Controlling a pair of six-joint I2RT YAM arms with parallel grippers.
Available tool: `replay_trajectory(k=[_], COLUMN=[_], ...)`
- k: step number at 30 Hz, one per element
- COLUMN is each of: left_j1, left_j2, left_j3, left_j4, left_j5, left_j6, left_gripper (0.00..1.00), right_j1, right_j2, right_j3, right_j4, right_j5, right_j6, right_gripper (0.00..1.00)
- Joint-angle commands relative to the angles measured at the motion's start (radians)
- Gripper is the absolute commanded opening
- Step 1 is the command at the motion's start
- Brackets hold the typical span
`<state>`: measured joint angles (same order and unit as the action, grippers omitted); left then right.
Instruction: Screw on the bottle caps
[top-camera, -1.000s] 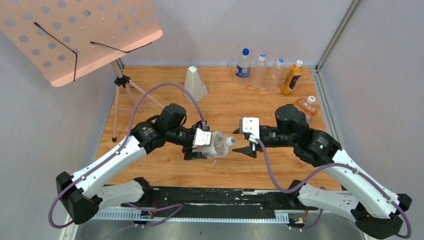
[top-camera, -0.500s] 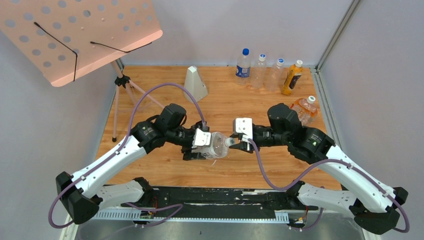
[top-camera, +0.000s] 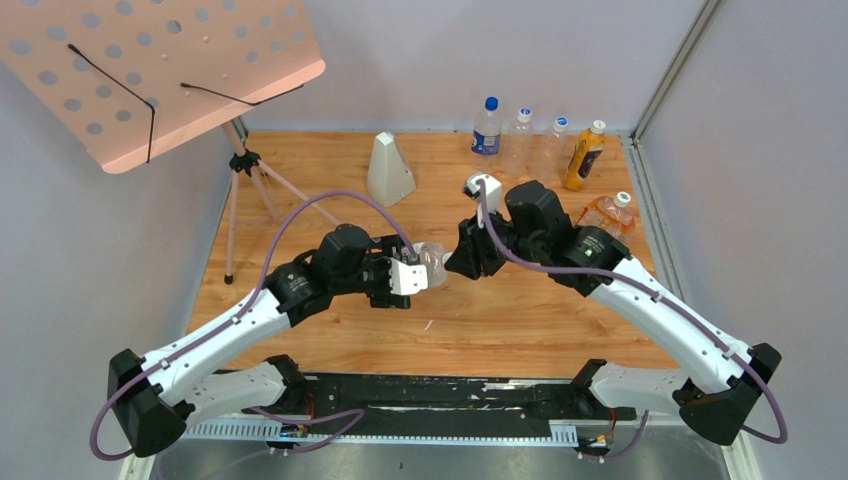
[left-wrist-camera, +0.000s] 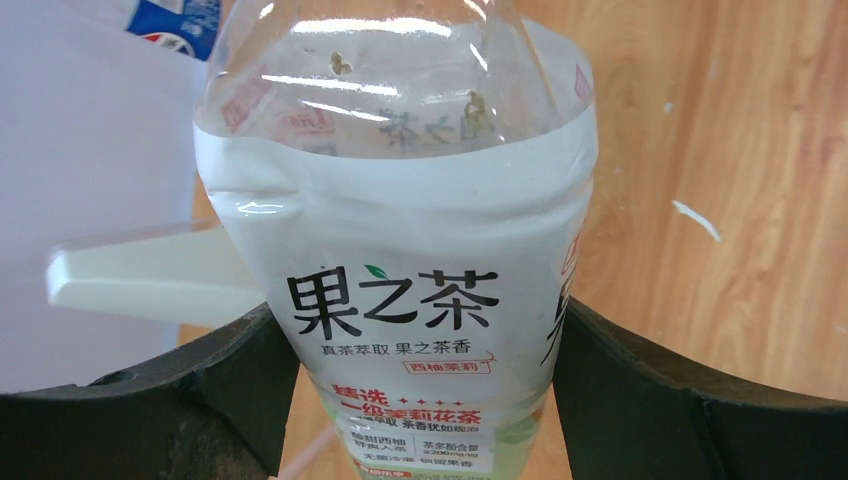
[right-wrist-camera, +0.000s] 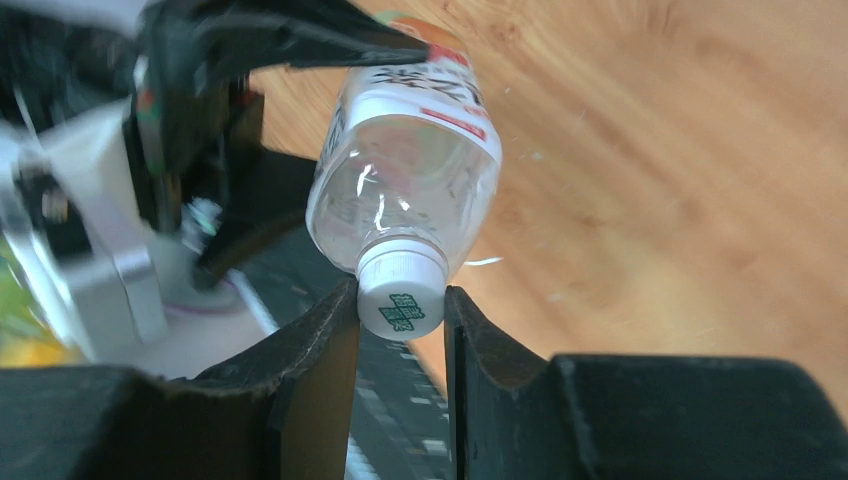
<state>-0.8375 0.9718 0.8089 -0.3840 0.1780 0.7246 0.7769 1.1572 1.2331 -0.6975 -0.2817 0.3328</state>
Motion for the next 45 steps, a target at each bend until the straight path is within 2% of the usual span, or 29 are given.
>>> replay_trajectory(k=[1,3,5,7,9,12,16,19,24,32,34,36,38,45], left_j1=[-0.042,-0.047,-0.047,-0.047,-0.048,-0.048,-0.046,-0.046,-0.046,-0.046,-0.046,-0.046,-0.046,-0.046], left_j2=[-0.062,-0.062,-0.053,-0.042,-0.028,-0.005,0.024,0.047,0.070,0.083,0.081,0.081,0.079,0.070], left_j3=[-0.038,-0.051,-0.057,-0.061,-0.062,-0.055,-0.042,-0.032,-0.031,-0.036,-0.037,-0.039,-0.040,-0.045], left_j4=[0.359,0.366,0.356,0.348,0.340,0.308,0.244,0.188,0.144,0.135,0.132,0.127,0.124,0.134], left_j5=[-0.153,-0.169,-0.172,-0.172,-0.166,-0.143,-0.077,0.017,0.145,0.186,0.185,0.184,0.181,0.202], left_j6=[0.078,0.089,0.089,0.080,0.061,0.035,0.013,0.006,0.007,0.005,0.005,0.008,0.014,0.009], left_gripper=[0.00,0.00,0.00,0.00,0.00,0.00,0.00,0.00,0.00,0.00,0.00,0.00,0.00,0.00], right_j1=[-0.068,-0.074,-0.074,-0.073,-0.074,-0.075,-0.074,-0.074,-0.073,-0.070,-0.062,-0.041,-0.018,0.045], right_j2=[0.007,0.002,-0.003,-0.011,-0.030,-0.075,-0.149,-0.234,-0.330,-0.367,-0.368,-0.356,-0.343,-0.297], right_j3=[-0.072,-0.084,-0.066,-0.035,-0.016,-0.018,-0.031,-0.079,-0.136,-0.198,-0.209,-0.207,-0.203,-0.186], right_j4=[0.045,0.064,0.084,0.086,0.087,0.102,0.104,0.105,0.116,0.041,0.035,0.023,0.005,-0.040], right_j5=[-0.024,-0.038,-0.047,-0.033,-0.015,-0.043,-0.147,-0.264,-0.368,-0.298,-0.297,-0.293,-0.273,-0.223], right_j6=[0.679,0.779,0.772,0.713,0.609,0.382,0.027,-0.297,-0.624,-1.010,-1.066,-1.112,-1.151,-1.208], right_gripper=[0.00,0.00,0.00,0.11,0.29,0.50,0.64,0.87,0.99,0.99,0.93,0.79,0.72,0.60])
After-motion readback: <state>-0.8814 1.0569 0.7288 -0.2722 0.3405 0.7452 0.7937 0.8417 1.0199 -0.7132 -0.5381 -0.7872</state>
